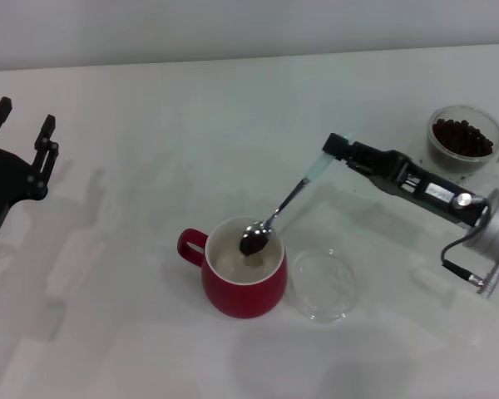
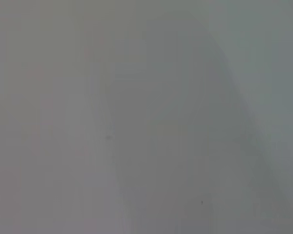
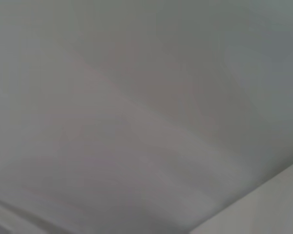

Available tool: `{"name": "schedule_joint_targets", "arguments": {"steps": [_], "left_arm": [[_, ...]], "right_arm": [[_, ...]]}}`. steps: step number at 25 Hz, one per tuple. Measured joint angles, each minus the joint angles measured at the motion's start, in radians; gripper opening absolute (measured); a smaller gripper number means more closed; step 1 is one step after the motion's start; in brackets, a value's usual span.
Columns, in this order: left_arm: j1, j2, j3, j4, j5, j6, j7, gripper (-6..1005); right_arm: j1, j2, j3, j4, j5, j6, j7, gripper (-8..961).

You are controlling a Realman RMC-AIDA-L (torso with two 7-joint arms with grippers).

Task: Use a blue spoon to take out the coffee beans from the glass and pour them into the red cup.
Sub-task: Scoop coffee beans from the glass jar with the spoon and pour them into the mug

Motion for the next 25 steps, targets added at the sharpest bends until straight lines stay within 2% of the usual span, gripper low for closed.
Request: {"name": "schedule_joint_targets", "arguments": {"steps": [15,25], "left_arm": [[0.022,-0.001,0.000,0.010,0.000,0.001,0.000,504],[0.025,0.000,0.000,0.009,0.000,0.000,0.000,505]], "right_arm": [[0.059,0.004,-0.058,-0.010,-0.002,-0.049,-0.122,145],[0.064,0.001,-0.096,-0.033,-0.002,0.014,-0.277,146]]}}
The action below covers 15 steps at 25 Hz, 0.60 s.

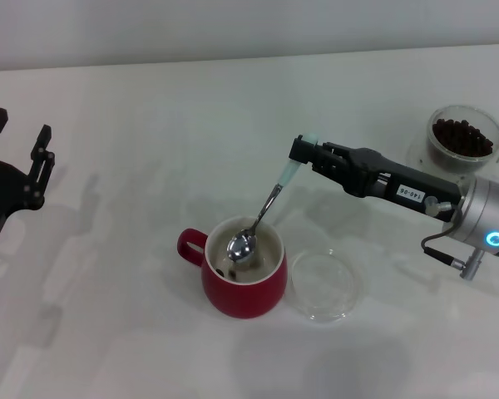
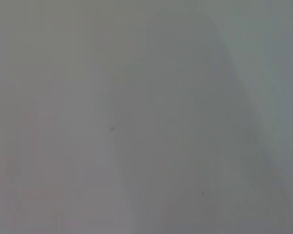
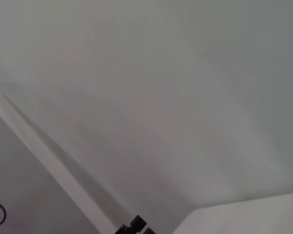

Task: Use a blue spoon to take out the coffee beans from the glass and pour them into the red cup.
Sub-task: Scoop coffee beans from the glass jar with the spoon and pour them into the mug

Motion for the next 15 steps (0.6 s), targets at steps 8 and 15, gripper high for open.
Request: {"name": "schedule_joint_targets", "arguments": {"steps": [8,15], "left_arm": [[-0.007,0.001,0.000,0.000,0.000,0.000,0.000,505],[-0.009,0.001,-0.004,0.000,0.000,-0.003,0.000,504]], "right_arm": [[-0.010,-0.002,0.001,-0.033,0.006,0.012,-0.028,146],[-0.014,-0.007,0.012,-0.036,0.039,0.018,0.040,145]]}}
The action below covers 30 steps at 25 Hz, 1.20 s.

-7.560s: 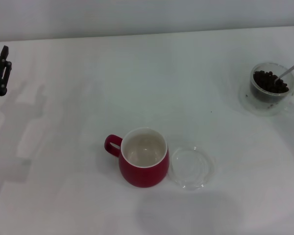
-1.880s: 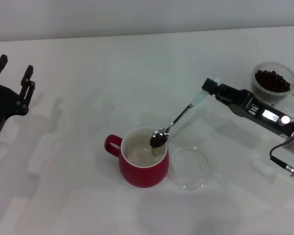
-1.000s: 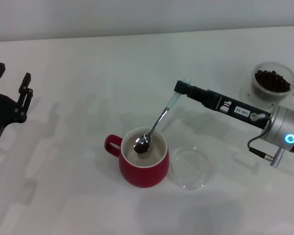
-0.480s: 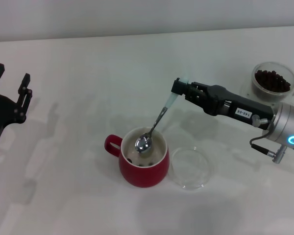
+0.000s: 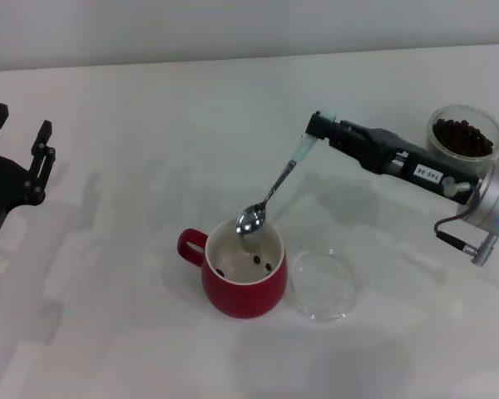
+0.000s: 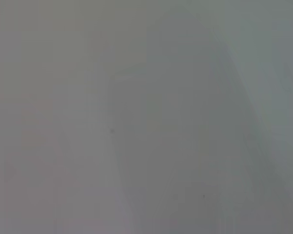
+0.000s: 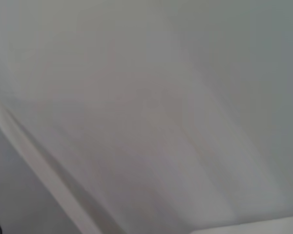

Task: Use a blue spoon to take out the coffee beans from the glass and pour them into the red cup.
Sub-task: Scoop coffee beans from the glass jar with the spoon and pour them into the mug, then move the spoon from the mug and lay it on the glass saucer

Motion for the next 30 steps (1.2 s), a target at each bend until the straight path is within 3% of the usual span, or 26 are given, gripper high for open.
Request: {"name": "schedule_joint_targets", "arguments": {"steps": [7,17,30], "left_arm": [[-0.012,0.000,-0.003,-0.002,-0.006,-0.006,0.000,504],[-0.020,0.000,-0.005,0.000,-0.007,-0.007,0.000,505],[-0.016,-0.003,-0.005,0.018,-0.007,-0.009,0.000,505]], "right_arm": [[-0.039,-0.003,0.009,-0.023,0.044,0.064,0.079,145],[-0.192,-0.012,0.062,-0.127,0.077,0.123,0.126,145],[-0.257,-0.021,0.051,-0.162,0.043,0.107,0.082,145]]}}
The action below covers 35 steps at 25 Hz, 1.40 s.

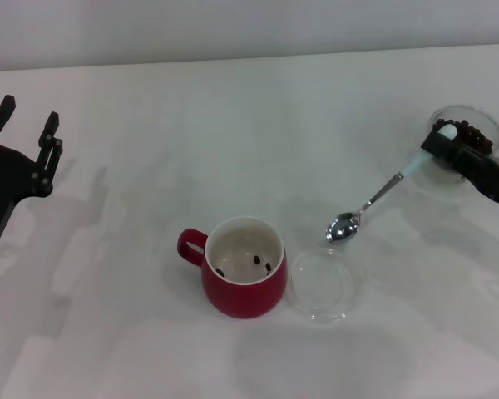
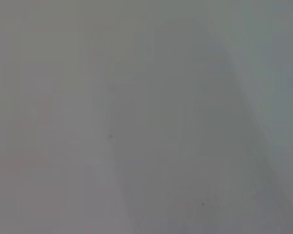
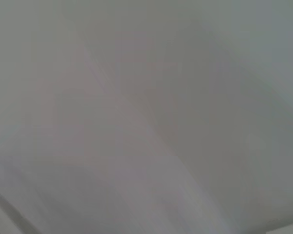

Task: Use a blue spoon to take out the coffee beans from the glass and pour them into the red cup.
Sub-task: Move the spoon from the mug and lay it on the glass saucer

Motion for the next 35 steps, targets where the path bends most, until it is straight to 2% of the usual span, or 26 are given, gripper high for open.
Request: {"name": "schedule_joint_targets", "arguments": {"steps": [10,35], "left_arm": [[0.001,0.000,0.005,0.006,0.006,0.000,0.000,504],[-0.016,0.002,0.002,0.002,0.006,-0.003,0.000,505]], "right_arm": [[-0.010,0.009,-0.006,0.006,-0.099,-0.068,-0.064,145],[0.014,0.013,-0.028,0.065,-0.132,-0.193,-0.085,145]]}}
